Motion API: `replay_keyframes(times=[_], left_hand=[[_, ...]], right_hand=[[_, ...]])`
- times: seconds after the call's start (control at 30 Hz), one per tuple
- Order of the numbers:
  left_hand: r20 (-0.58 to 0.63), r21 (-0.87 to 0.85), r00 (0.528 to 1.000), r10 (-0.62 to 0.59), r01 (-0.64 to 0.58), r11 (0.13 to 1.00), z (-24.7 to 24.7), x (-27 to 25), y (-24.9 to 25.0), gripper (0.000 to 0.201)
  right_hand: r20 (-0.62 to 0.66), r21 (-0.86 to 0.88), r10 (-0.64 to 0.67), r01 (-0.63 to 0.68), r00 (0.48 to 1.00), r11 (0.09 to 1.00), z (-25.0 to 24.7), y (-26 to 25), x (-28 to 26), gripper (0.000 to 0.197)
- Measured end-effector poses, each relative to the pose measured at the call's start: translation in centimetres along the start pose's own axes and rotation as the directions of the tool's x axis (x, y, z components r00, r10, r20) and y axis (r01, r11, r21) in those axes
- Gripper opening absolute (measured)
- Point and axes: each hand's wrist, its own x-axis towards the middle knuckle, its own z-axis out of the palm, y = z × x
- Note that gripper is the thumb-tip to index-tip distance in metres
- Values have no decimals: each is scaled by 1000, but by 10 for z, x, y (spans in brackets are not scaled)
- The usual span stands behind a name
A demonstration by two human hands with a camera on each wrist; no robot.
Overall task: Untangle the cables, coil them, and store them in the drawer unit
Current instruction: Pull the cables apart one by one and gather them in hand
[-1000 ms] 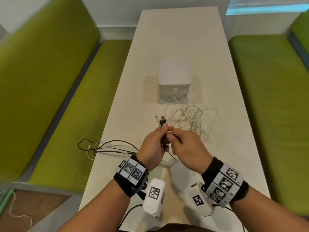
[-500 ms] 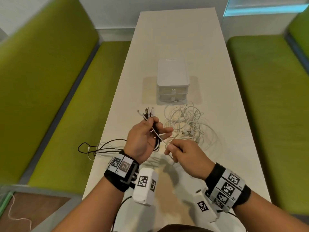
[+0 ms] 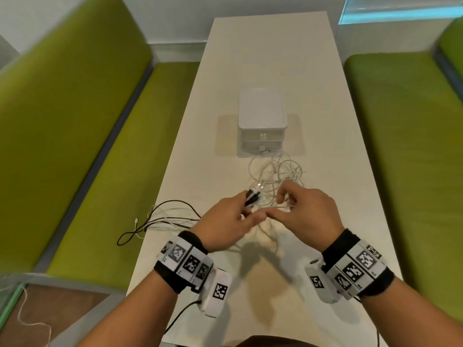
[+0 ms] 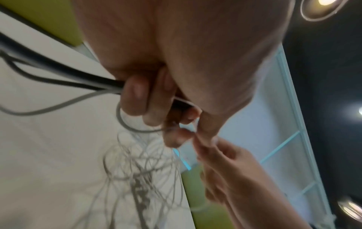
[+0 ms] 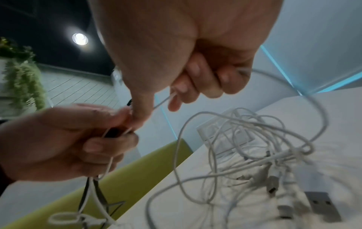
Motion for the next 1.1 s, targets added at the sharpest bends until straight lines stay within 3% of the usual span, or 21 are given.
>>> replay_keyframes(times=[0.1, 0.17, 0.27, 0.33, 0.4, 0.47, 0.57, 0.63, 0.73, 0.8, 0.83, 0.97, 1.03, 1.1], left_hand=[[-248, -79, 954, -169, 154, 985, -30, 3, -16, 44], [-319, 93, 918, -236, 278, 956, -43, 5, -29, 35], [-382, 414, 903, -197, 358, 837, -39, 10, -34, 23], [-421, 457, 904, -78, 286, 842, -32, 10, -28, 19], [-390, 418, 919, 59, 120, 900, -22, 8, -19, 29], [-295, 375, 948, 116, 3, 927, -11, 4, -7, 27], [-171, 200, 983, 73, -38, 979, 1, 2, 1, 19], [-179, 34, 983, 33, -27, 999, -1, 2, 0, 14], [-273, -47, 961, 35, -50, 998, -10, 2, 0, 10], [-307, -129, 952, -20, -20, 991, -22, 2, -1, 20], [-310, -166, 949, -57, 5, 986, -28, 2, -4, 29], [-328, -16, 934, -144, 147, 989, -45, 3, -22, 36], [-324, -15, 923, -209, 216, 976, -46, 2, -24, 39], [-382, -33, 890, -250, 257, 966, -48, 3, -27, 23]], right_hand=[[8, 215, 25, -26, 1000, 976, -8, 17, 2, 37], [86, 243, -8, -13, 996, 970, -10, 21, 4, 18], [169, 162, -67, 39, 983, 986, -2, 20, 7, 17], [183, 164, -101, 71, 978, 984, 7, 18, 10, 20], [186, 167, -148, 117, 971, 979, 14, 15, 13, 19], [161, 167, -188, 161, 969, 973, 18, 8, 15, 18], [83, 242, -183, 158, 980, 957, 16, -5, 15, 9], [27, 348, -132, 114, 991, 931, 13, -10, 14, 6], [13, 227, -31, 27, 999, 974, 9, -9, 14, 41], [46, 38, 26, -28, 999, 999, 4, -6, 13, 59], [61, 15, 32, -33, 998, 999, 2, -3, 13, 58], [111, 288, 5, -37, 994, 957, -8, 11, 16, 22], [80, 301, -13, -11, 997, 954, -8, 11, 16, 17], [14, 254, 2, -5, 1000, 967, -7, 14, 15, 17]])
